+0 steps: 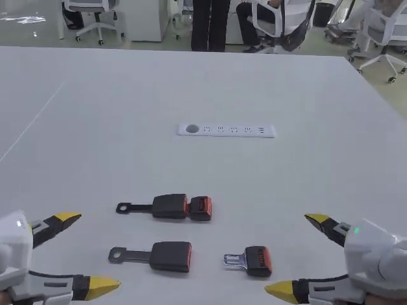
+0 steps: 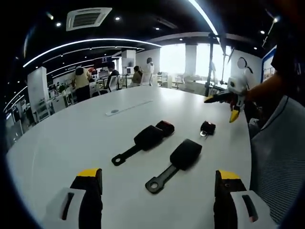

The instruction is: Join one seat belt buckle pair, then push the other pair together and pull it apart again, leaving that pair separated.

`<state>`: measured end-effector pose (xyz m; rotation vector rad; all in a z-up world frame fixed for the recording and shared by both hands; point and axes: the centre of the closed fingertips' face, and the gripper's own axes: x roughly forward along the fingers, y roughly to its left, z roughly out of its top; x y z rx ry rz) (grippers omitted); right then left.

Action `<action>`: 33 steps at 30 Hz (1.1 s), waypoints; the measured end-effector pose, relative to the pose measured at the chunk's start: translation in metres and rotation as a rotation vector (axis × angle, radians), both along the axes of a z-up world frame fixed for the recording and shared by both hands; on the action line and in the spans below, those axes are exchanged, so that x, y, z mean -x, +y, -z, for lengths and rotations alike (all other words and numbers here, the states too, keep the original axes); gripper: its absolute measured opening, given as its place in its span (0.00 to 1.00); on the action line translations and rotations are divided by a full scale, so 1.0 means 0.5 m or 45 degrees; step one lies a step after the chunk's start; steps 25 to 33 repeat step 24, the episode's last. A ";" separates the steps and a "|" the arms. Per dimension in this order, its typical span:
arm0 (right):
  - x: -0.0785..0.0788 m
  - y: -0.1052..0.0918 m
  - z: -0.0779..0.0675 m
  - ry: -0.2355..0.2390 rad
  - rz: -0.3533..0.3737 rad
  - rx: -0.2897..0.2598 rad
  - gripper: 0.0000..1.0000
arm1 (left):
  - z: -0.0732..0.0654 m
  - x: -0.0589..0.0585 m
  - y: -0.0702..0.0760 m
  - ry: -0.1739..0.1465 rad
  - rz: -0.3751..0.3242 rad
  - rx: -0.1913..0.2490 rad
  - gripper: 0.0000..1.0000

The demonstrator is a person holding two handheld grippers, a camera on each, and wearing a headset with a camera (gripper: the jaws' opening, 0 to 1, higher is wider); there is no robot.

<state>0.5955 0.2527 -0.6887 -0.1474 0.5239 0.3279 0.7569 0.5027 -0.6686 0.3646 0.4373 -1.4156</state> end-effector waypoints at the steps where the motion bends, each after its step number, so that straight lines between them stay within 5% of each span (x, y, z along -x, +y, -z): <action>1: 0.005 0.000 0.004 -0.002 0.006 -0.009 0.99 | -0.001 0.004 -0.001 -0.003 0.001 0.012 1.00; 12: 0.034 0.005 0.019 -0.011 0.062 -0.052 1.00 | 0.003 0.016 0.006 0.049 -0.028 0.066 1.00; 33: 0.036 0.002 0.013 -0.013 0.064 -0.045 1.00 | 0.008 0.007 0.013 0.026 -0.049 0.052 1.00</action>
